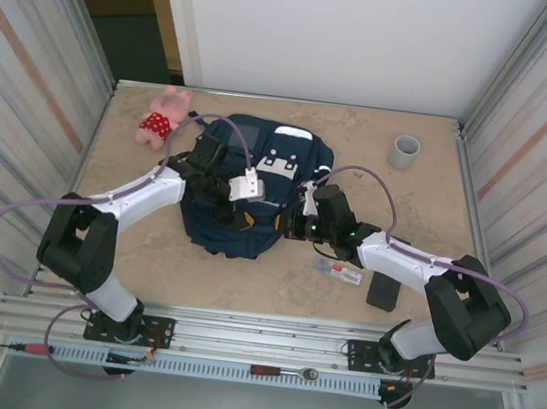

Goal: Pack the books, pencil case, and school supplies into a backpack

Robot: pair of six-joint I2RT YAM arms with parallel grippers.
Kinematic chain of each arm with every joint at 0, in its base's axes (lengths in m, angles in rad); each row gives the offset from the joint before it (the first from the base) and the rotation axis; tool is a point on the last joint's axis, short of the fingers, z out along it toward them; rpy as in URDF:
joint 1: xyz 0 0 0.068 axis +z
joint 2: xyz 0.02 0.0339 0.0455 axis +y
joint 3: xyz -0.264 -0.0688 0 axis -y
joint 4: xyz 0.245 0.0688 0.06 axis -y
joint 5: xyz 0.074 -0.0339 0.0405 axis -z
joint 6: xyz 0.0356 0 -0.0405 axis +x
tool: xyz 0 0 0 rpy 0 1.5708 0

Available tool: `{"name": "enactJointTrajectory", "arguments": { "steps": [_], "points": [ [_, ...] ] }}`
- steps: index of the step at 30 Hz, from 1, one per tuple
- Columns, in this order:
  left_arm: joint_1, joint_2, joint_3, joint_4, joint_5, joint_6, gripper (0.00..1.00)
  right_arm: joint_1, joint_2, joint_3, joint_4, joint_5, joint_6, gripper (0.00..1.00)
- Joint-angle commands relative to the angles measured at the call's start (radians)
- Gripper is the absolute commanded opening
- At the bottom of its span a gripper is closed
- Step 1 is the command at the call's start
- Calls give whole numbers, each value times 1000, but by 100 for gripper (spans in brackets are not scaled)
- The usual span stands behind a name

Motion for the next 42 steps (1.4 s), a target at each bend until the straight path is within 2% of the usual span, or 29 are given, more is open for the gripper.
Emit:
{"name": "enactJointTrajectory", "arguments": {
  "steps": [1,3,4,6,9,11,12,13,15,16,17,20,24,27,31,34,38,42],
  "points": [
    [-22,46,32,47,-15,85,80,14,-37,33,125,-62,-51,0],
    [-33,77,27,94,-68,90,80,14,-37,32,129,-67,-51,0],
    [-37,85,24,120,-89,86,76,14,-36,33,131,-69,-51,0],
    [-40,85,11,172,-109,76,57,15,-42,28,130,-70,-51,0],
    [-38,39,23,176,-87,56,35,16,-59,6,121,-39,-51,0],
    [-29,-8,54,150,-66,16,13,15,-73,-21,99,8,-59,1],
    [-25,-27,71,132,-55,-1,5,13,-74,-32,80,34,-58,7],
    [-21,-48,94,105,-46,-15,1,12,-76,-40,60,58,-56,18],
    [-17,-80,128,74,-44,-44,0,14,-90,-48,28,86,-54,43],
    [-17,-93,144,60,-49,-57,0,17,-107,-52,16,102,-50,51],
    [-16,-102,156,54,-56,-70,0,19,-132,-55,2,122,-43,58],
    [-15,-112,191,40,-84,-109,0,40,-215,-58,-55,199,-14,69],
    [-15,-106,233,34,-129,-163,0,110,-302,-71,-64,281,33,72],
    [-15,-98,261,45,-170,-227,0,196,-303,-44,-88,364,94,72],
    [-15,-99,289,64,-191,-329,0,280,-243,31,-263,551,340,73],
    [-27,-102,294,75,-198,-377,0,292,-210,13,-220,542,454,75],
    [-45,-103,300,78,-215,-417,0,292,-149,-5,-64,485,467,77],
    [-52,-122,302,87,-199,-462,0,279,-62,55,-105,461,467,75]
  ]
}}
